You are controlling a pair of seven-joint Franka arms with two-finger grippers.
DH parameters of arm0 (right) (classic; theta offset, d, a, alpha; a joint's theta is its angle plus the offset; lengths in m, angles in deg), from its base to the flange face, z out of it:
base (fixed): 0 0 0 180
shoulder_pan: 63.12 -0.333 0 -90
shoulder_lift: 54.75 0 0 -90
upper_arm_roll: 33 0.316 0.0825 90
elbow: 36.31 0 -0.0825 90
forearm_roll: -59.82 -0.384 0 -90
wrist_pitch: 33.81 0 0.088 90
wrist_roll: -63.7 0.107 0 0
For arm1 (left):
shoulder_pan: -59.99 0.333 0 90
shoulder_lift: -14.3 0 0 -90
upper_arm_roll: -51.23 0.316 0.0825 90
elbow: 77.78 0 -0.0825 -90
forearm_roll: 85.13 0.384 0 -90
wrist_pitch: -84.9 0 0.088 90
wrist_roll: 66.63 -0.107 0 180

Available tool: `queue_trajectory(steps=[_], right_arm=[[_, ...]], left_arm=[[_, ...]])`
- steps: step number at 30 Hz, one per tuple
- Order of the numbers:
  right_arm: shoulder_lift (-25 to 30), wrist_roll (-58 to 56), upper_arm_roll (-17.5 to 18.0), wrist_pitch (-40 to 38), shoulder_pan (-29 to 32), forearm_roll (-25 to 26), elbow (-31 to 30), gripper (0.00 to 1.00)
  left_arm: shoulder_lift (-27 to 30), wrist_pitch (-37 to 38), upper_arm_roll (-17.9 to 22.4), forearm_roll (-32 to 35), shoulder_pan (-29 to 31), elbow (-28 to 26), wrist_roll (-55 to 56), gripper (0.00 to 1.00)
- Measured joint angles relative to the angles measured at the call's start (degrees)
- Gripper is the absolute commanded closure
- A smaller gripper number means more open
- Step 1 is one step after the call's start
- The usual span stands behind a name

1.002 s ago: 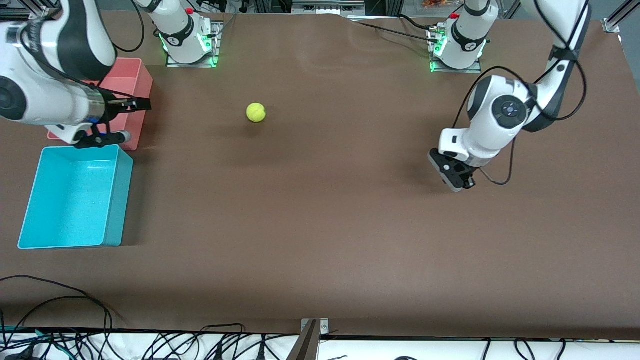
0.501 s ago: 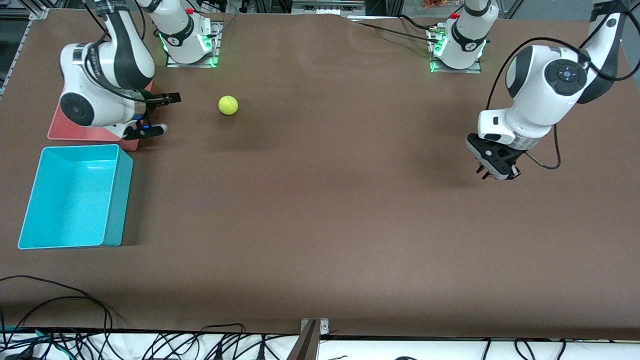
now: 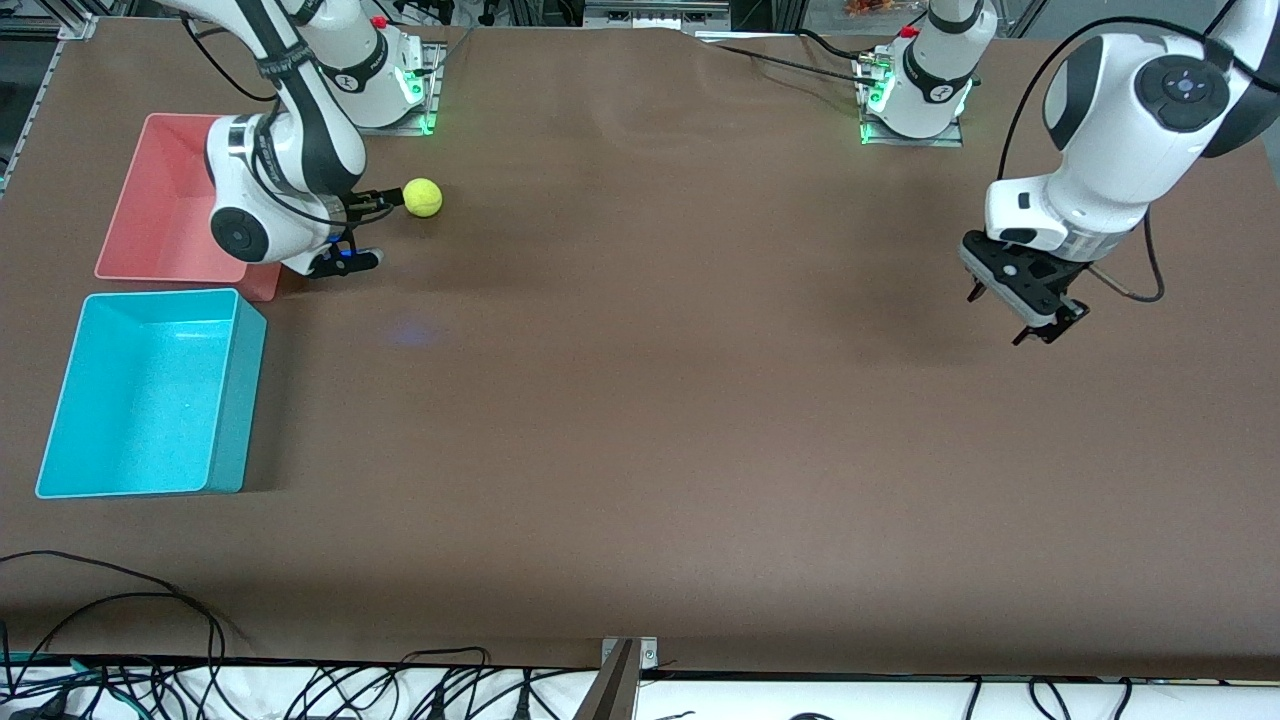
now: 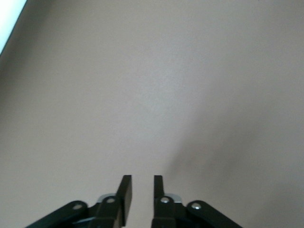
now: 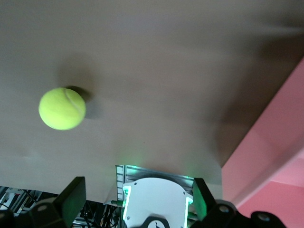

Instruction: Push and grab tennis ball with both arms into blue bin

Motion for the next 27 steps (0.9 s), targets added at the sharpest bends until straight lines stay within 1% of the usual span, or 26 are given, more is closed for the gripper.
queue_trajectory(steps=[5,13,18,22,27], right_arm=[[-2.6,-1.5,0.0,0.4,0.0,-3.2,0.0,0.0],[-6.4,-2.5,0.0,1.3,0.0,-4.1,-0.1,0.0],[-8.8,-2.6,0.0,1.5,0.0,-4.3,-0.1,0.0],[-10.4,-3.5,0.0,1.9,0.0,-5.5,-0.1,0.0],[-11.2,-4.6,0.0,2.0,0.0,-6.6,0.0,0.0]], left_arm=[[1.4,0.4,0.2,0.0,0.8,0.0,0.0,0.0],[3.7,1.1,0.3,0.0,1.2,0.1,0.0,0.0],[5.4,5.9,0.3,0.0,1.2,1.5,0.1,0.0],[6.2,9.6,0.3,0.0,1.2,3.6,1.1,0.0],[6.6,12.9,0.3,0.0,1.2,5.8,4.0,0.0]])
